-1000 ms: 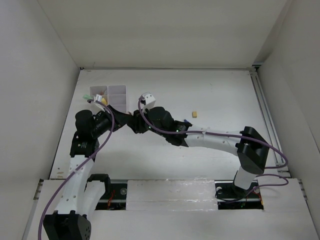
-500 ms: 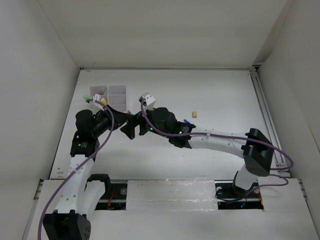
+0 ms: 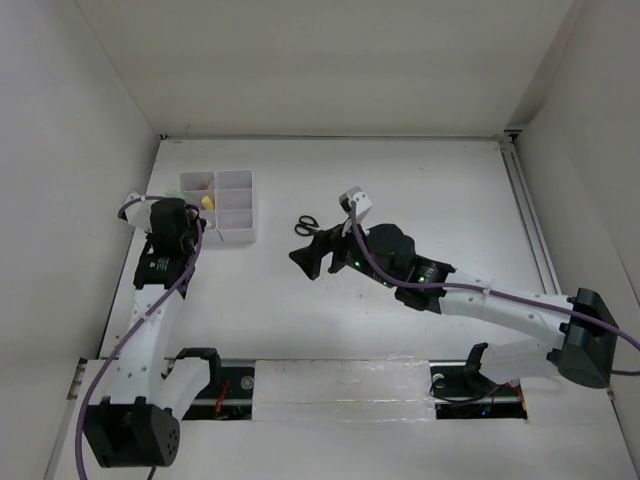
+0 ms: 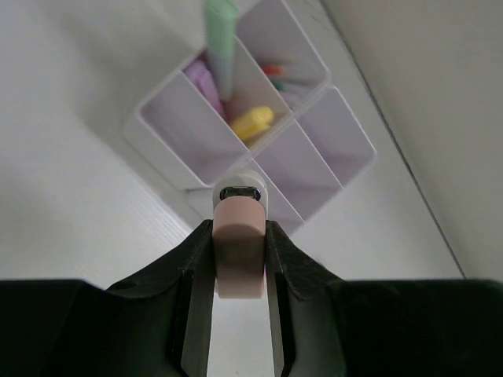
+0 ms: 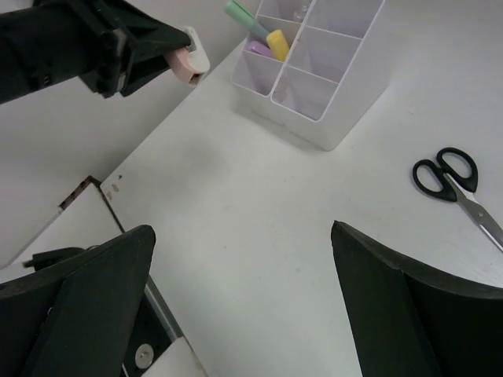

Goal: Sort the stationery into containers
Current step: Place the stationery in the storage box.

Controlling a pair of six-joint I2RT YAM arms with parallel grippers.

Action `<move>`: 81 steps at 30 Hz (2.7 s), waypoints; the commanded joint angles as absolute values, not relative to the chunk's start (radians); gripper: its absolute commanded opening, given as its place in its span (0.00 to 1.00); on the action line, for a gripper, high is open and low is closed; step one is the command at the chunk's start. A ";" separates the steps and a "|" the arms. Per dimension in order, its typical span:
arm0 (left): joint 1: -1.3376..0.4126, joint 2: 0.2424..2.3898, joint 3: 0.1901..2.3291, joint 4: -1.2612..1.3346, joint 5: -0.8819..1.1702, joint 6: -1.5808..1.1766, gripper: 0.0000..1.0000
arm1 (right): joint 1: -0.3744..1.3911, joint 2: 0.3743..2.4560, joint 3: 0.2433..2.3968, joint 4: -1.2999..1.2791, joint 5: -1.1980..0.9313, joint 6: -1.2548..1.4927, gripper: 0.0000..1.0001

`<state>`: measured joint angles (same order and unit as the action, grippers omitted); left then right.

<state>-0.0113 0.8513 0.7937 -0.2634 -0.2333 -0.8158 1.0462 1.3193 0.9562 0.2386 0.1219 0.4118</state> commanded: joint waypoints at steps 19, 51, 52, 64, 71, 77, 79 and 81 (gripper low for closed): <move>-0.009 1.396 1.143 -0.503 -0.641 -1.204 0.00 | 1.042 1.088 0.853 0.167 0.169 0.417 1.00; -0.009 1.394 0.879 -0.158 -0.546 -1.391 0.00 | 1.032 1.126 0.853 0.167 0.089 0.370 1.00; -0.009 1.394 0.879 -0.158 -0.546 -1.402 0.00 | 1.032 1.126 0.853 0.167 0.089 0.370 1.00; -0.009 1.426 0.861 -0.115 -0.566 -1.402 0.00 | 1.032 1.126 0.853 0.167 0.055 0.360 1.00; -0.009 1.436 0.870 -0.115 -0.567 -1.393 0.28 | 1.032 1.144 0.853 0.167 0.034 0.360 1.00; 0.003 1.399 0.870 -0.126 -0.568 -1.382 0.71 | 1.032 1.153 0.862 0.167 0.015 0.360 1.00; 0.003 1.361 0.870 -0.126 -0.568 -1.367 0.75 | 1.032 1.154 0.862 0.167 0.015 0.360 1.00; -0.006 1.330 0.881 -0.126 -0.568 -1.358 0.77 | 1.032 1.154 0.862 0.167 0.024 0.360 1.00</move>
<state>-0.0036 1.4136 0.8635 -0.1314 -0.5320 -1.3636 1.0397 1.1503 0.8528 0.1387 0.0311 0.3695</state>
